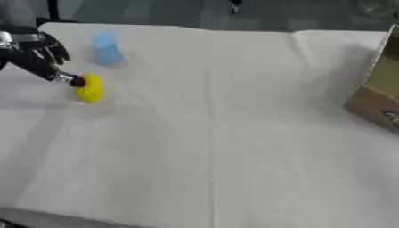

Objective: Pick up the objects with one hand, pass them to the other hand, and then place them into the box on the other side of the table.

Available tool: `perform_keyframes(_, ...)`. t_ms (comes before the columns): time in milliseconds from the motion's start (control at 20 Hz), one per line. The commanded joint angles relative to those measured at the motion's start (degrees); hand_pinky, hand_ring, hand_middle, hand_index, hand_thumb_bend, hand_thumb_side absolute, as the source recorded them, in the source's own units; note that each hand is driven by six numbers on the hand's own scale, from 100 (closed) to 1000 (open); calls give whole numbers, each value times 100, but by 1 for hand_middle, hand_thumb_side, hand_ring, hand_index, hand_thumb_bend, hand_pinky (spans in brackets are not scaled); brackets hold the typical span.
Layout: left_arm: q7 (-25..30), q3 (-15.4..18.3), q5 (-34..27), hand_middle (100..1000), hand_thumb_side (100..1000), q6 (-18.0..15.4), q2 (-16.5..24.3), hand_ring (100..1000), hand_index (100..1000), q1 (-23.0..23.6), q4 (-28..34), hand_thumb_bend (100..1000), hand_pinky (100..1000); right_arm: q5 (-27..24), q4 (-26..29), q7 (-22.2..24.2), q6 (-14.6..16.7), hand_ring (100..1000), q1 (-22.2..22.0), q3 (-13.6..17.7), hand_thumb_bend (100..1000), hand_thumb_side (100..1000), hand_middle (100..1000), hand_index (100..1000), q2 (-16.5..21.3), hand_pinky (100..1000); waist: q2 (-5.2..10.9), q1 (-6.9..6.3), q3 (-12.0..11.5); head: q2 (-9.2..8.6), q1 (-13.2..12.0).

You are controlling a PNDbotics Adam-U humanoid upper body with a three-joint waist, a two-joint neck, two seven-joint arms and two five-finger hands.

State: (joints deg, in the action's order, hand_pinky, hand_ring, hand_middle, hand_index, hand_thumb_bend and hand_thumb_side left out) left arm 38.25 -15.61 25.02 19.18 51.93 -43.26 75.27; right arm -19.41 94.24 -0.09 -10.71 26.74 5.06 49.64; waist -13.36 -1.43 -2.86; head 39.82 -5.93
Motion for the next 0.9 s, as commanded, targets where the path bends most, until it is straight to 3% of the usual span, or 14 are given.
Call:
perform_keyframes(50,17,-16,256,729,423,13,68,826,810,-183,-82,714,859,47,12,19,-6,760,65,40,100,408,838,920,109,968,72,-47,2,46,-13)
perform_keyframes(350,151,-230,864,744,397,-29,-173,839,813,-441,-415,744,863,78,-11,51,-18,760,48,21,100,413,838,919,84,968,73,-41,-3,66,-29)
perform_keyframes(600,102,-386,1834,752,338,45,-349,845,814,-598,-751,751,860,122,-48,86,-37,760,33,-4,100,421,838,919,52,968,70,-46,-2,68,-78)
perform_keyframes(900,1,-361,2084,737,327,133,-547,831,806,-673,-1178,701,839,157,-83,98,-45,760,4,1,100,427,837,919,28,968,66,-46,2,67,-167)
